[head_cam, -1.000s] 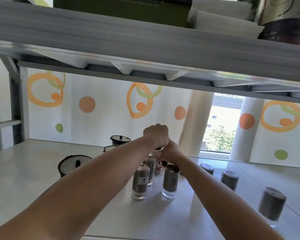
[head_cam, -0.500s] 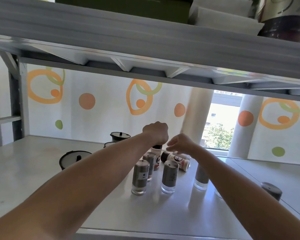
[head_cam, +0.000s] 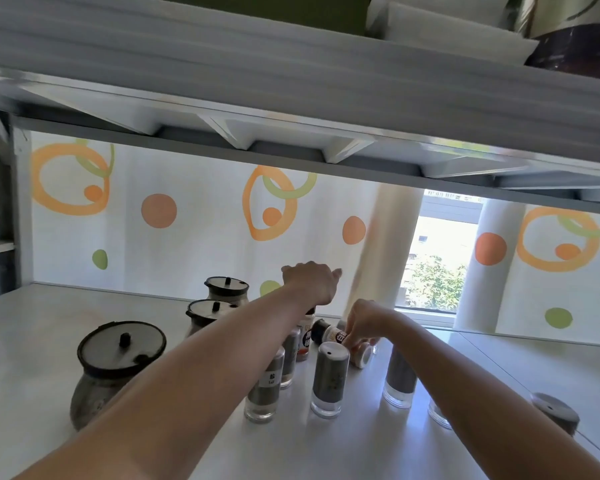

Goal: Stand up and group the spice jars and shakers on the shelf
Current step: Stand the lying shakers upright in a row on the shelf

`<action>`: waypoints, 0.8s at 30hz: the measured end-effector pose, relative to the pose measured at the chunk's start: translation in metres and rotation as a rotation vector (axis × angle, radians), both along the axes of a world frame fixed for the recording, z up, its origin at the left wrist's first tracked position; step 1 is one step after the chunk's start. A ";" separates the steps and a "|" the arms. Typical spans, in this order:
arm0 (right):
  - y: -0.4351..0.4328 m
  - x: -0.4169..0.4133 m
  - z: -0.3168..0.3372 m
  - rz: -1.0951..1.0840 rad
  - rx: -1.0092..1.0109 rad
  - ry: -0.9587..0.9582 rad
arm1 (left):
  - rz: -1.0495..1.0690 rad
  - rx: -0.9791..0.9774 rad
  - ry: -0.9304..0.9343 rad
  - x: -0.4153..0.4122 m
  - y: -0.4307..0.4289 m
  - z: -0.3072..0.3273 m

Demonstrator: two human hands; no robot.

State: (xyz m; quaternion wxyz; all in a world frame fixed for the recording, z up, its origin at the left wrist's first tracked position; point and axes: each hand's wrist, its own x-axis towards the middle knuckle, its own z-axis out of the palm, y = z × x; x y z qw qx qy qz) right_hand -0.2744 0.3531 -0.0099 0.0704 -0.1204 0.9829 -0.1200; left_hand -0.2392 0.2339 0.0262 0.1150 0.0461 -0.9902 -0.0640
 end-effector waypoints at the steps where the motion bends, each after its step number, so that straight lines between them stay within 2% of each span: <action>1: -0.001 -0.001 0.001 0.001 -0.001 -0.029 | 0.000 0.007 -0.040 -0.003 0.001 0.000; 4: -0.002 0.001 0.002 -0.003 0.002 -0.101 | -0.007 0.004 -0.140 -0.012 0.003 -0.004; 8: -0.002 0.002 0.001 -0.020 -0.031 -0.089 | -0.015 -0.074 -0.158 -0.015 0.005 -0.011; 11: 0.000 0.002 0.002 -0.027 -0.127 -0.071 | -0.022 -0.069 -0.149 -0.016 0.003 -0.011; 17: 0.007 0.006 0.009 -0.038 -0.288 -0.075 | -0.083 0.106 0.044 -0.011 0.001 0.004; 21: 0.007 0.007 0.004 -0.027 -0.231 -0.022 | -0.169 0.289 0.031 -0.012 -0.002 0.005; 24: 0.003 0.006 -0.001 -0.038 -0.227 0.001 | -0.245 0.309 0.059 -0.009 0.000 0.000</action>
